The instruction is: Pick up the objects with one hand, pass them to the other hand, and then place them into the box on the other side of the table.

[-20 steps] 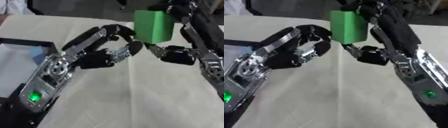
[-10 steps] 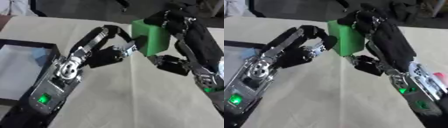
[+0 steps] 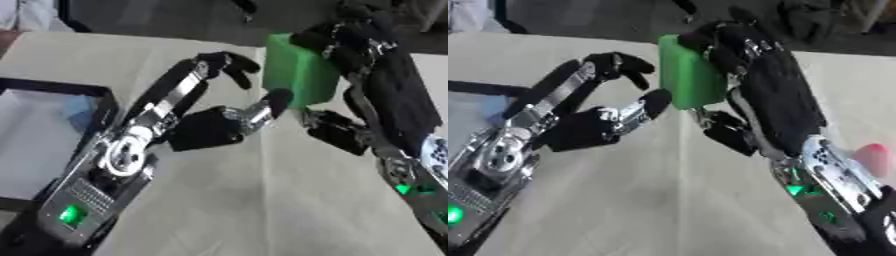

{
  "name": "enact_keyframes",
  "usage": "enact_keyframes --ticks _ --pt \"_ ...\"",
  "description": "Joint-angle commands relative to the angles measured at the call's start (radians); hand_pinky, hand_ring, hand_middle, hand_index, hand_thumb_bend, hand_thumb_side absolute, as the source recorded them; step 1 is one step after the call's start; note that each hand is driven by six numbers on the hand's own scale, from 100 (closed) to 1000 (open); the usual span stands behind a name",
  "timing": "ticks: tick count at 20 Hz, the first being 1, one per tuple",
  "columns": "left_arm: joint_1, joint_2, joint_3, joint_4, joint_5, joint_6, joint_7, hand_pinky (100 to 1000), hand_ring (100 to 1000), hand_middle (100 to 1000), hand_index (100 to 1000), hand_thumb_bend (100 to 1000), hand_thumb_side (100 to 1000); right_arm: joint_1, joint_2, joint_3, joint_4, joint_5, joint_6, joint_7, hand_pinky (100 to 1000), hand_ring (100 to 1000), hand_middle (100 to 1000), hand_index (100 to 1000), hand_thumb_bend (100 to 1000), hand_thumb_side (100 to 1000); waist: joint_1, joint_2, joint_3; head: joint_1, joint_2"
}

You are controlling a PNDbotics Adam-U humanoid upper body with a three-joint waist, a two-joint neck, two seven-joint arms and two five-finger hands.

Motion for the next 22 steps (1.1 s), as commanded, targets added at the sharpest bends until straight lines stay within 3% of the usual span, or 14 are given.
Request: enact_keyframes --ticks 1,7,12,22 --pt "-0.009 0.02 -0.001 -0.027 -0.008 -0.004 0.017 1000 1000 666 796 466 611 -0.006 -0.002 0.006 -0.021 0.058 0.056 -0.01 858 701 520 536 113 100 0.0 -0.014 0.001 -0.008 -0.004" --pt "-0.006 0.015 -0.001 -0.028 -0.02 -0.005 0.03 1000 1000 685 837 465 590 0.001 0.016 0.086 -0.021 0.157 0.136 -0.037 862 698 519 534 112 100 0.0 -0.013 0.006 -0.018 -0.006" --pt "-0.015 -0.008 -0.001 -0.003 -0.034 0.02 0.009 1000 1000 710 890 466 600 0.003 0.023 0.119 -0.021 0.162 0.124 -0.09 859 690 517 531 109 100 0.0 -0.013 0.008 -0.021 -0.009" --pt "-0.016 -0.048 -0.01 0.098 -0.116 0.018 -0.026 1000 1000 731 921 488 614 0.001 0.02 0.122 -0.021 0.131 0.097 -0.181 854 681 510 524 117 100 -0.001 -0.012 0.003 -0.013 -0.017"
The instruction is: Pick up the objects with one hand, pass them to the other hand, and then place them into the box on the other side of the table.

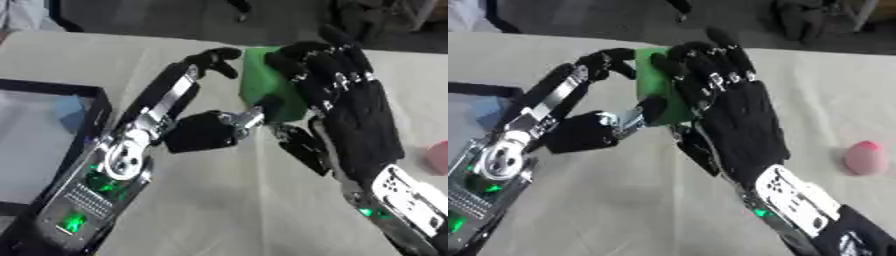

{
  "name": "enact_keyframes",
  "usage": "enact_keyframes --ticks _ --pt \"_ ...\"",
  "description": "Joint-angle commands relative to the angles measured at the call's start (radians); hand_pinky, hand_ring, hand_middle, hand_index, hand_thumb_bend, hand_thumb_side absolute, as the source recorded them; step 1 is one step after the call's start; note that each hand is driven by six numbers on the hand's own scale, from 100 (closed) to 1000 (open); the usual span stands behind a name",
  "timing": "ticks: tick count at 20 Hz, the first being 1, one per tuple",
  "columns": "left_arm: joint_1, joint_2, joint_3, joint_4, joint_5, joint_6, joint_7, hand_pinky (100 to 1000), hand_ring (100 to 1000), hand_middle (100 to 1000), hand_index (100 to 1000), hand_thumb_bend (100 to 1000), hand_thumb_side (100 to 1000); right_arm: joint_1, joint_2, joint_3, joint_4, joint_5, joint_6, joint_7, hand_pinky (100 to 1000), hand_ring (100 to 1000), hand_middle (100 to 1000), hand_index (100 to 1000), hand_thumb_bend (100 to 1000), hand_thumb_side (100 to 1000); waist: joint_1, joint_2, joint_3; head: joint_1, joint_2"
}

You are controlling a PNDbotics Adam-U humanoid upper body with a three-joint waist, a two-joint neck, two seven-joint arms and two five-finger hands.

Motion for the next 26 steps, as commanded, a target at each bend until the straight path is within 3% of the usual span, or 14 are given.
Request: enact_keyframes --ticks 1,13,14,17,21,25,26 --pt "-0.014 -0.002 -0.004 0.023 -0.022 0.003 -0.023 1000 1000 730 920 487 612 -0.016 -0.006 -0.003 -0.023 -0.011 -0.013 -0.031 854 680 510 524 115 100 0.003 -0.015 -0.001 0.005 -0.015" --pt "-0.023 -0.017 -0.008 0.049 -0.015 -0.021 -0.046 1000 1000 710 900 481 595 -0.013 -0.002 0.0 -0.023 -0.045 -0.054 -0.029 854 678 512 526 100 100 0.001 -0.014 0.001 0.005 -0.012" --pt "-0.026 -0.021 -0.006 0.045 -0.012 -0.023 -0.044 1000 1000 632 830 262 502 -0.01 0.001 0.003 -0.023 -0.048 -0.057 -0.027 851 671 519 531 100 100 -0.001 -0.013 0.001 0.006 -0.011" --pt "-0.034 -0.065 0.005 0.047 0.019 -0.05 -0.015 989 1000 594 799 128 514 0.005 0.015 0.026 -0.023 -0.079 -0.073 0.005 845 667 523 536 100 100 -0.005 -0.012 0.005 0.005 -0.01" --pt "-0.038 -0.09 0.012 0.082 0.08 -0.08 0.046 943 1000 530 733 100 575 0.006 0.019 0.02 -0.023 -0.128 -0.085 0.037 840 668 529 540 100 100 -0.007 -0.012 0.006 0.001 -0.007" --pt "-0.042 -0.102 0.011 0.111 0.148 -0.1 0.114 888 1000 470 664 100 546 0.006 0.02 0.015 -0.023 -0.148 -0.092 0.043 839 679 543 554 100 100 -0.007 -0.012 0.006 0.002 -0.005" --pt "-0.043 -0.106 0.01 0.117 0.164 -0.105 0.13 879 996 447 636 100 533 0.006 0.021 0.014 -0.023 -0.151 -0.092 0.043 839 689 559 572 142 100 -0.007 -0.012 0.006 0.002 -0.005"
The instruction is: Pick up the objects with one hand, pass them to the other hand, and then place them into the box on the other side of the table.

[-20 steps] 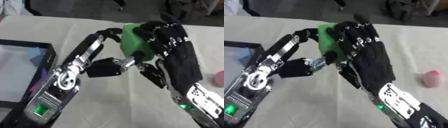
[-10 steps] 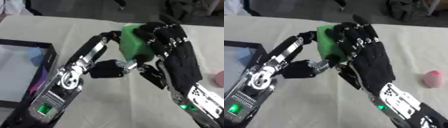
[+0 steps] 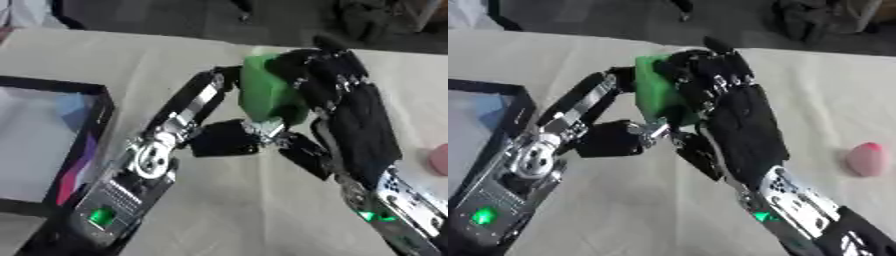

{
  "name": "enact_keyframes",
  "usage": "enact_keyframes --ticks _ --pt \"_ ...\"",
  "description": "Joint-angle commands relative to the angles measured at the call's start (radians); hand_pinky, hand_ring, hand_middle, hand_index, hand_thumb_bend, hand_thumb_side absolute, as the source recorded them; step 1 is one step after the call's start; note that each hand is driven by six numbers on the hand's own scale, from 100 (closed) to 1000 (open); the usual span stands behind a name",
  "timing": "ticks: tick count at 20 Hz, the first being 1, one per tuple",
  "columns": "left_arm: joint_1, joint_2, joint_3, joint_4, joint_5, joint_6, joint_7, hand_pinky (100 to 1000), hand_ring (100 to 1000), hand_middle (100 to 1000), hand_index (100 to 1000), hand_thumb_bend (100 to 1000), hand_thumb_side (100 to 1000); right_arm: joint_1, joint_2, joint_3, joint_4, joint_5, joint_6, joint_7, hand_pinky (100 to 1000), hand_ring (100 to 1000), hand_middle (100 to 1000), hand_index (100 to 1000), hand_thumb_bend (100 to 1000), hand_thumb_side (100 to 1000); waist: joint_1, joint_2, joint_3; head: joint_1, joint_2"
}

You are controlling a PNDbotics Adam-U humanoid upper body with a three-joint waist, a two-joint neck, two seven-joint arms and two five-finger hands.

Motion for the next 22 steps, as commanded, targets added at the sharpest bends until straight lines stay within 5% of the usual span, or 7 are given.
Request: enact_keyframes --ticks 1,3,4,6,9,14,22 --pt "-0.03 -0.017 0.02 0.019 0.052 -0.012 0.062 873 982 426 611 100 527 -0.006 0.01 0.023 -0.028 -0.013 -0.014 0.005 840 695 570 583 173 100 0.001 -0.015 0.0 0.0 -0.006" --pt "-0.033 -0.021 0.018 0.032 0.083 -0.021 0.089 864 959 393 568 100 518 -0.006 0.009 0.018 -0.028 -0.013 -0.009 0.003 841 705 585 599 223 100 0.001 -0.015 -0.001 0.001 -0.005" --pt "-0.032 -0.023 0.019 0.039 0.098 -0.024 0.102 845 907 324 477 100 500 -0.006 0.008 0.013 -0.028 -0.01 -0.004 0.003 848 743 650 654 364 100 0.001 -0.015 -0.001 0.001 -0.005" --pt "-0.031 -0.024 0.028 0.058 0.128 -0.025 0.13 833 869 280 424 100 480 -0.006 0.006 -0.002 -0.028 0.005 0.015 0.001 858 777 716 704 496 100 0.001 -0.016 -0.002 0.002 -0.005" --pt "-0.027 -0.023 0.054 0.09 0.164 -0.028 0.174 822 845 246 389 100 438 -0.008 -0.003 -0.025 -0.028 0.043 0.051 0.004 893 848 811 802 585 100 0.002 -0.017 -0.003 0.0 -0.005" --pt "-0.025 -0.023 0.098 0.138 0.223 -0.053 0.248 820 825 207 376 100 343 -0.014 -0.014 -0.053 -0.028 0.116 0.091 0.048 930 904 868 877 540 141 0.003 -0.018 -0.004 -0.013 0.0" --pt "-0.03 0.012 0.145 0.193 0.283 -0.09 0.337 814 828 203 389 100 365 -0.009 -0.012 -0.058 -0.028 0.171 0.114 0.035 939 918 884 892 557 110 0.008 -0.018 -0.007 -0.015 0.002"
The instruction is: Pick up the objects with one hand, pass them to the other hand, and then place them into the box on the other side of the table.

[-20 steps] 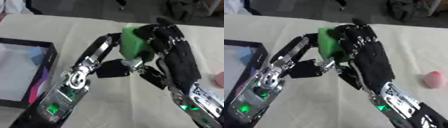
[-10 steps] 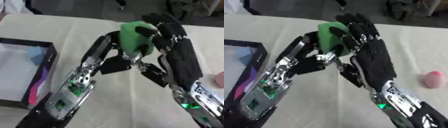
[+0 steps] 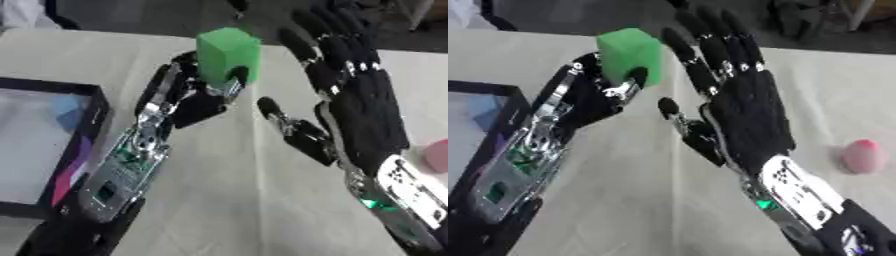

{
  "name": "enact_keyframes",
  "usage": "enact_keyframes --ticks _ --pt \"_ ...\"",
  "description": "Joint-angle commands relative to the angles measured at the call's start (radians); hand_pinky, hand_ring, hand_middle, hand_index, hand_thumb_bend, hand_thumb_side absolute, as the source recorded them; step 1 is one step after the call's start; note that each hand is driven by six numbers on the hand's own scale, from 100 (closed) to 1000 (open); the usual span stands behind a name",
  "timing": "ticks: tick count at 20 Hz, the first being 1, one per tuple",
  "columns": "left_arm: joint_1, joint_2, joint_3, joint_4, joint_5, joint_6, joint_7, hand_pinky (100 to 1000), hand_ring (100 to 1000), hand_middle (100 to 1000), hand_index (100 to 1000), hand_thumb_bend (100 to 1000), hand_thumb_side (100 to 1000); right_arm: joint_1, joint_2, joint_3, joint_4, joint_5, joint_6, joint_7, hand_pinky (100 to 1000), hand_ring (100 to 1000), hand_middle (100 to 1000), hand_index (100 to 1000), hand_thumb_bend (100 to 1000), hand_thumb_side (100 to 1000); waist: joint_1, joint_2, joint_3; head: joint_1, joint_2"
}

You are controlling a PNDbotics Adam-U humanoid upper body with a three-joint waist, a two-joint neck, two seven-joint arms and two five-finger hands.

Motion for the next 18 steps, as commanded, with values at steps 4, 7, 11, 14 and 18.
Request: enact_keyframes --ticks 4,7,11,14,18 --pt "0.0 0.11 0.097 -0.012 0.0 -0.028 0.08 817 836 226 411 100 407 0.008 -0.025 -0.03 -0.021 -0.008 0.039 -0.03 923 902 875 873 443 157 0.015 -0.017 0.002 -0.002 0.006" --pt "0.029 0.178 0.144 -0.029 -0.035 -0.045 0.122 814 833 238 423 100 402 0.03 -0.05 -0.081 -0.021 -0.037 0.078 -0.067 915 893 867 861 416 130 0.022 -0.017 0.005 0.0 0.012" --pt "0.091 0.274 0.216 -0.055 -0.089 -0.052 0.178 811 831 254 439 100 407 0.082 -0.087 -0.172 -0.021 -0.083 0.137 -0.125 889 867 843 828 379 100 0.025 -0.014 0.004 0.032 0.016" --pt "0.134 0.35 0.264 -0.059 -0.109 -0.03 0.201 807 827 263 448 100 384 0.132 -0.111 -0.248 -0.021 -0.128 0.184 -0.163 855 839 833 807 254 100 0.024 -0.013 0.001 0.061 0.016" --pt "0.18 0.455 0.311 -0.048 -0.101 0.004 0.201 806 828 273 458 100 335 0.192 -0.129 -0.353 -0.021 -0.193 0.248 -0.145 826 819 834 793 100 136 0.019 -0.012 -0.006 0.091 0.011"
